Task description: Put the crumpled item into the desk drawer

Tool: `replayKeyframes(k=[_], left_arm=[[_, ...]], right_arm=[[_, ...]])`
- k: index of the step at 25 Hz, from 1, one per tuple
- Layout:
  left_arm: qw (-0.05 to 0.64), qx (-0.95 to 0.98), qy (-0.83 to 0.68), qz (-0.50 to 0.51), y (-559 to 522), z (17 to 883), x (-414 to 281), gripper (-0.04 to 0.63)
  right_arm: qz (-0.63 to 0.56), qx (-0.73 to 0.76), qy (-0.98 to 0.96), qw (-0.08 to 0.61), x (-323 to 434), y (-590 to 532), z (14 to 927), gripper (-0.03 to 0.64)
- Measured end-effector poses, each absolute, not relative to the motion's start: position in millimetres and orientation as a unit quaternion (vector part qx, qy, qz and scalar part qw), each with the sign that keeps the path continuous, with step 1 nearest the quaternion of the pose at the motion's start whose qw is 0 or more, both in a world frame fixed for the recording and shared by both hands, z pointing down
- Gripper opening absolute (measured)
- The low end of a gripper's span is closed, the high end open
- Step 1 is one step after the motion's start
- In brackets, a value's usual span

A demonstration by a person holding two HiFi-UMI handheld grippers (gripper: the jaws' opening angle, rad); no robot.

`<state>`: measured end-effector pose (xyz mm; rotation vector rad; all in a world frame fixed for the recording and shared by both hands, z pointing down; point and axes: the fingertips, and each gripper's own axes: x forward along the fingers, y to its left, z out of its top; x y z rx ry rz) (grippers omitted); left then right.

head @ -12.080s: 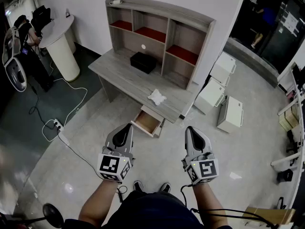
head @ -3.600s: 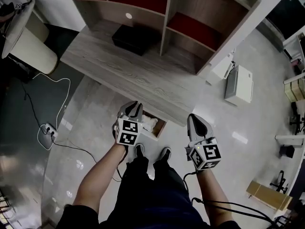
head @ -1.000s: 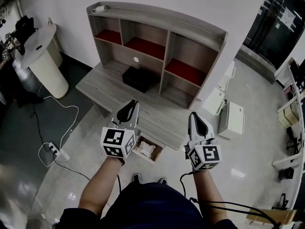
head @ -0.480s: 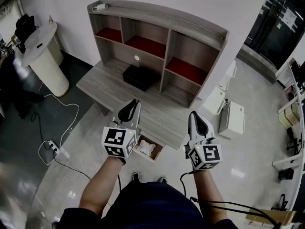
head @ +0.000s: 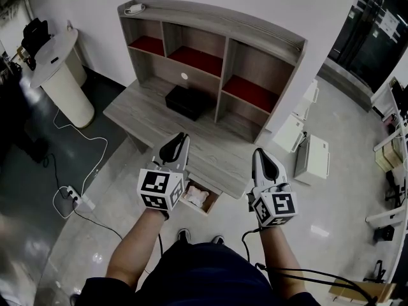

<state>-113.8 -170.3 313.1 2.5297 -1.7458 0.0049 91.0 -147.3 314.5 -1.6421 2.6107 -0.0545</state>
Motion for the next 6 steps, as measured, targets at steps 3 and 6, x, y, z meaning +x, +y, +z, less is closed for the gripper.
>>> replayKeyframes(k=[3, 6], left_arm=[[0.034, 0.822, -0.568, 0.003, -170.0, 314.5, -110.3, 0.043], [0.032, 0.822, -0.568, 0.004, -169.1, 314.9, -105.9, 0.043]], right_arm=[[-0.019, -0.53, 0.847, 0.032, 93.0, -147.0, 314.3, 0.006], [-0.019, -0.527, 0.849, 0.031, 96.0, -146.9, 315.1, 0.006]])
